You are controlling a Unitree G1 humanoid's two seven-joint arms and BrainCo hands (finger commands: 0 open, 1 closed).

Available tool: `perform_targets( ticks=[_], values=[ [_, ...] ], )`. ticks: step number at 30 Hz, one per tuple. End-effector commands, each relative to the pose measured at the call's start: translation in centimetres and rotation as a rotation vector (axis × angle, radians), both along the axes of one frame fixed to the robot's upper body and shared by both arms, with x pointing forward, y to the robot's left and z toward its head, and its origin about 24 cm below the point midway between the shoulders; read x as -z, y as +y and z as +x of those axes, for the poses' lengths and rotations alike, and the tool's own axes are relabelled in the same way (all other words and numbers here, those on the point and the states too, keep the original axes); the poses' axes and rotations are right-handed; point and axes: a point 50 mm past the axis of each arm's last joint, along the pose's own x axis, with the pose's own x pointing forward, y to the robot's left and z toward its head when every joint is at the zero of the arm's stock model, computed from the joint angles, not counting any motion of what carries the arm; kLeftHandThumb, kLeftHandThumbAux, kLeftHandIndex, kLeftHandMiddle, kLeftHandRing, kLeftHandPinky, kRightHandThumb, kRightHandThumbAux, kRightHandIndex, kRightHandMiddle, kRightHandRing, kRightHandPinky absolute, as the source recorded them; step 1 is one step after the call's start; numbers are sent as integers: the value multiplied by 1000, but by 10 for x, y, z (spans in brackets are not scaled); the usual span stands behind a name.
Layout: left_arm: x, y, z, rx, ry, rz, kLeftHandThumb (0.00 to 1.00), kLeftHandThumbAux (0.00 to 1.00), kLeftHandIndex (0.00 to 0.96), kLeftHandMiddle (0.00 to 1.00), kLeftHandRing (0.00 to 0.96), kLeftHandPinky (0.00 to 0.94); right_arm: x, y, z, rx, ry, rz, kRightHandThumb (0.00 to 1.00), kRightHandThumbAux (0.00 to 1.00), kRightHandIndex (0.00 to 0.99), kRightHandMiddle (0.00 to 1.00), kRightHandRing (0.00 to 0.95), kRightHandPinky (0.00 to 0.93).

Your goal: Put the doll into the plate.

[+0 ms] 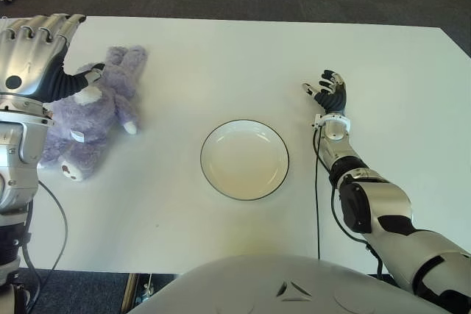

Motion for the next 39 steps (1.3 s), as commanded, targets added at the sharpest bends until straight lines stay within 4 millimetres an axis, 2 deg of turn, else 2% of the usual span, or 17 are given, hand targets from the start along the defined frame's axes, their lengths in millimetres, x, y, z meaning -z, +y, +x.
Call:
perform_targets(
  ticks=[1, 6, 8, 9, 12, 15, 16, 18, 19, 22, 26, 28, 30, 34, 36, 39],
  values=[
    [-9, -6, -5, 1, -94, 14, 240, 459, 121, 220, 217, 189, 80, -4, -64, 50, 380, 17, 172, 839, 194, 222, 233, 239],
    [-19, -9, -9, 7, -176, 1, 202, 440, 112, 185, 167, 120, 81, -5, -64, 43, 393, 1, 169, 841, 181, 222, 238, 260],
    [-28, -9, -12, -3, -214, -5, 191, 440, 110, 178, 161, 131, 81, -5, -64, 41, 391, 2, 182, 840, 184, 227, 243, 266],
    [-33, -9, -14, -9, -233, -7, 150, 443, 112, 181, 166, 159, 81, -5, -64, 40, 390, 2, 204, 843, 192, 233, 249, 275],
    [-50, 1, -21, -40, -278, -5, 117, 441, 110, 173, 157, 146, 81, -4, -64, 39, 391, 7, 221, 844, 199, 236, 253, 280],
    [-65, 10, -27, -55, -298, -5, 105, 472, 153, 171, 153, 151, 81, -3, -64, 39, 392, 12, 230, 846, 200, 238, 259, 289],
    [-67, 18, -26, -65, -308, -17, 104, 475, 157, 171, 153, 152, 81, -3, -64, 39, 393, 13, 232, 846, 200, 238, 259, 290],
    [-71, 32, -24, -81, -320, -49, 125, 557, 170, 240, 267, 328, 81, -3, -64, 38, 395, 12, 229, 848, 201, 233, 252, 266],
    [-72, 37, -24, -86, -323, -64, 137, 551, 173, 247, 278, 341, 81, -3, -63, 37, 395, 12, 226, 849, 200, 232, 251, 263],
    [-65, 65, -25, -136, -282, -159, 146, 561, 183, 264, 304, 365, 81, -2, -63, 38, 395, 16, 208, 853, 200, 227, 245, 256],
    [-50, 84, -29, -164, -235, -260, 136, 600, 192, 266, 297, 305, 81, -2, -63, 39, 396, 25, 194, 859, 194, 220, 242, 270],
    [-26, 107, -29, -194, -175, -417, 111, 635, 188, 261, 278, 265, 82, -2, -63, 43, 399, 31, 191, 859, 190, 214, 239, 262],
    [-14, 119, -28, -211, -148, -498, 103, 645, 186, 259, 273, 254, 81, -2, -63, 43, 399, 33, 188, 860, 189, 213, 238, 260],
    [-1, 134, -24, -213, -116, -654, 36, 630, 157, 221, 216, 172, 81, -2, -62, 41, 398, 34, 186, 859, 193, 211, 234, 259],
    [13, 150, -23, -232, -107, -797, 4, 552, 119, 180, 167, 111, 81, -2, -62, 43, 397, 36, 181, 853, 189, 205, 225, 237],
    [32, 172, -24, -293, -110, -974, 0, 501, 101, 162, 145, 90, 81, -3, -62, 45, 397, 35, 173, 853, 191, 202, 219, 230]
  ],
)
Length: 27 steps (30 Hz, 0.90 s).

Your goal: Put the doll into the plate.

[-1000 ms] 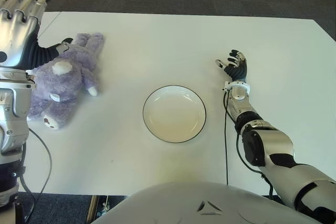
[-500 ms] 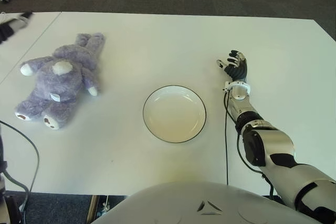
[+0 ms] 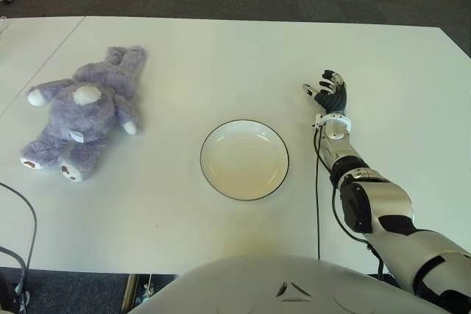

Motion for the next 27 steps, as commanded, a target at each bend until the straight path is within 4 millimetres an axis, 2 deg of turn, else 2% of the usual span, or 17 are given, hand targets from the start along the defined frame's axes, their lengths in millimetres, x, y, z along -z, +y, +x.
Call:
perform_targets(
  ticks=[1, 7, 13, 18, 22, 27],
  values=[
    [56, 46, 3, -49, 23, -464, 0, 481, 96, 157, 138, 90, 85, -1, -65, 49, 404, 52, 171, 853, 192, 202, 217, 231],
    [81, 53, 1, -65, 2, -657, 0, 445, 92, 158, 131, 97, 85, -2, -65, 48, 400, 56, 178, 866, 196, 202, 215, 240],
    [100, 45, 8, -36, 8, -771, 0, 450, 93, 172, 133, 72, 84, -3, -64, 45, 395, 60, 195, 871, 196, 202, 220, 258],
    [135, 29, 18, -3, 21, -950, 0, 454, 88, 174, 129, 60, 84, -4, -64, 44, 397, 58, 206, 867, 191, 209, 230, 262],
    [152, 18, 26, 12, 51, -1058, 0, 454, 82, 161, 116, 53, 84, -5, -64, 42, 399, 56, 204, 858, 191, 203, 221, 237],
    [164, 9, 34, 25, 94, -1149, 0, 453, 84, 149, 105, 54, 83, -5, -64, 44, 398, 60, 187, 855, 187, 196, 210, 222]
  ],
)
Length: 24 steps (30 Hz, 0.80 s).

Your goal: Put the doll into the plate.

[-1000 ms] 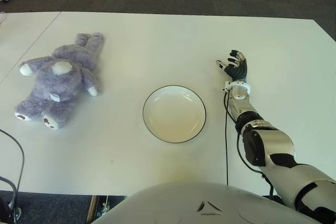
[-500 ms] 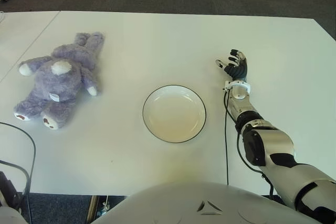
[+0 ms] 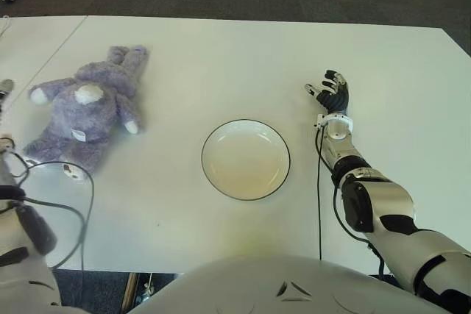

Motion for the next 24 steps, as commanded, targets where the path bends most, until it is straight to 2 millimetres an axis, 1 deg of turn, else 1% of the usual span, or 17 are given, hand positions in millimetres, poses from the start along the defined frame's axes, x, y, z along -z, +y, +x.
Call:
perform_targets(
  ticks=[1, 3, 5, 7, 8, 11, 19, 22, 24],
  values=[
    [23, -21, 16, 59, 40, -161, 0, 453, 84, 149, 104, 53, 78, -2, -61, 42, 372, 51, 182, 855, 186, 195, 208, 218],
    [31, -28, 20, 77, 60, -199, 0, 457, 79, 146, 103, 61, 78, -2, -61, 43, 373, 53, 168, 854, 186, 190, 201, 212],
    [37, -34, 22, 99, 72, -235, 0, 463, 72, 135, 92, 38, 79, -3, -61, 42, 374, 53, 169, 857, 186, 193, 207, 253],
    [42, -39, 23, 118, 83, -258, 0, 464, 70, 133, 90, 33, 78, -3, -61, 41, 372, 55, 172, 857, 186, 193, 209, 261],
    [46, -42, 24, 133, 93, -273, 0, 462, 70, 126, 84, 38, 78, -2, -61, 40, 369, 56, 196, 859, 189, 200, 217, 265],
    [54, -50, 25, 164, 110, -308, 0, 457, 68, 113, 76, 47, 78, -2, -61, 39, 364, 54, 220, 863, 198, 210, 226, 259],
    [58, -60, 31, 208, 107, -362, 0, 457, 60, 95, 60, 21, 78, -4, -61, 45, 366, 51, 220, 862, 202, 202, 213, 227],
    [62, -68, 37, 231, 118, -385, 0, 456, 58, 95, 60, 36, 78, -5, -61, 46, 367, 54, 217, 862, 196, 198, 210, 239],
    [63, -71, 38, 240, 122, -390, 0, 454, 52, 95, 58, 26, 78, -5, -61, 46, 366, 56, 220, 863, 195, 199, 211, 243]
  ],
)
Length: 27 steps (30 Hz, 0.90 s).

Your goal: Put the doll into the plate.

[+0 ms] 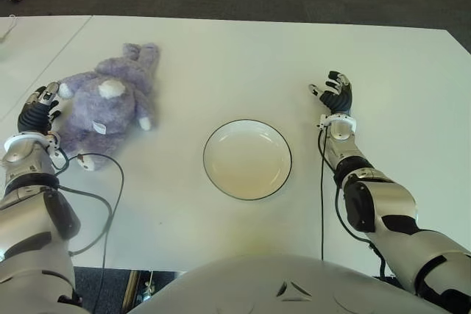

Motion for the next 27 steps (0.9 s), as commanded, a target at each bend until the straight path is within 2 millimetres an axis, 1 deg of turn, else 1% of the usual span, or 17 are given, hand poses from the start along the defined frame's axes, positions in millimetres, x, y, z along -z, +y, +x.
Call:
perform_targets(
  ticks=[1, 6, 12, 15, 21, 27],
  values=[
    [37, -36, 8, 117, 108, -140, 0, 454, 52, 95, 58, 24, 77, 2, -59, 37, 360, 64, 221, 863, 195, 199, 211, 243],
    [44, -51, 15, 164, 126, -160, 0, 443, 28, 92, 58, 35, 77, 3, -59, 35, 351, 71, 248, 863, 196, 212, 225, 256],
    [46, -62, 22, 200, 132, -171, 0, 436, 21, 97, 65, 44, 76, 2, -59, 34, 350, 72, 258, 860, 196, 209, 224, 251],
    [47, -69, 26, 225, 136, -175, 0, 422, 30, 107, 76, 66, 77, 2, -59, 37, 351, 73, 249, 860, 193, 206, 224, 253],
    [49, -79, 32, 257, 142, -177, 0, 420, 38, 112, 81, 56, 77, 2, -59, 42, 355, 73, 237, 864, 191, 208, 228, 257],
    [47, -89, 39, 349, 163, -128, 0, 417, 34, 102, 73, 57, 76, 2, -59, 41, 351, 64, 247, 868, 185, 209, 229, 262]
  ],
)
